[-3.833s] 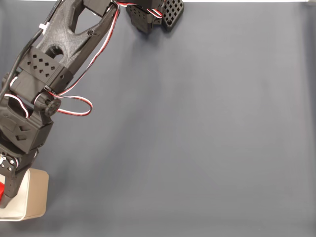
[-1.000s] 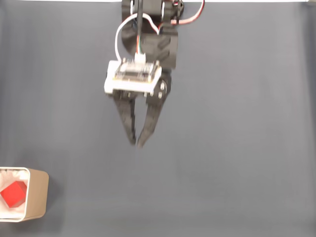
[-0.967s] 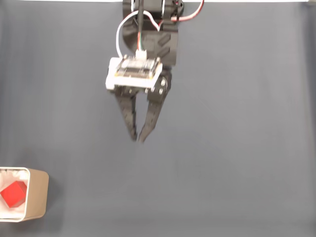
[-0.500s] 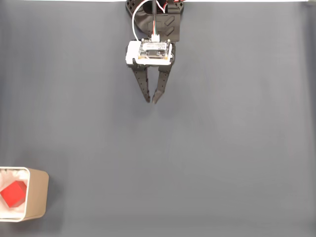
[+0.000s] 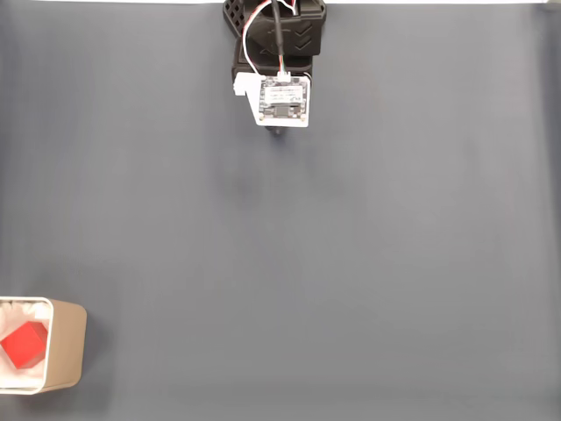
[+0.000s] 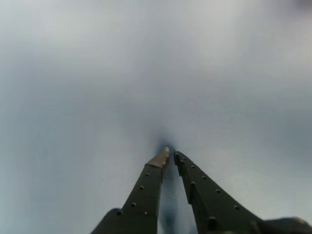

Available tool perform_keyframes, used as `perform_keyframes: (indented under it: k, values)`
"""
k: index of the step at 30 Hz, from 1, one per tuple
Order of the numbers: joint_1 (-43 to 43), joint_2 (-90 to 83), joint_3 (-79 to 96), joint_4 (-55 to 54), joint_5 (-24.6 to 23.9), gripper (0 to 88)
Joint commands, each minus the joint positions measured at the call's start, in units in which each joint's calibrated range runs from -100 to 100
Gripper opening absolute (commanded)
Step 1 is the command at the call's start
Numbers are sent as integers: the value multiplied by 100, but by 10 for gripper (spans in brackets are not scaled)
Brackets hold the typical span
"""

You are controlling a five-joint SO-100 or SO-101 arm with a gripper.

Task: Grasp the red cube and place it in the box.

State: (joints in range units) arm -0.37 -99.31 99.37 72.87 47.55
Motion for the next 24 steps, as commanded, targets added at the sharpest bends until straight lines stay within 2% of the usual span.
perform_keyframes:
  k: [1,24]
  values:
    - [-6,-61,45,278,39,0]
    - [2,-61,45,295,142,1]
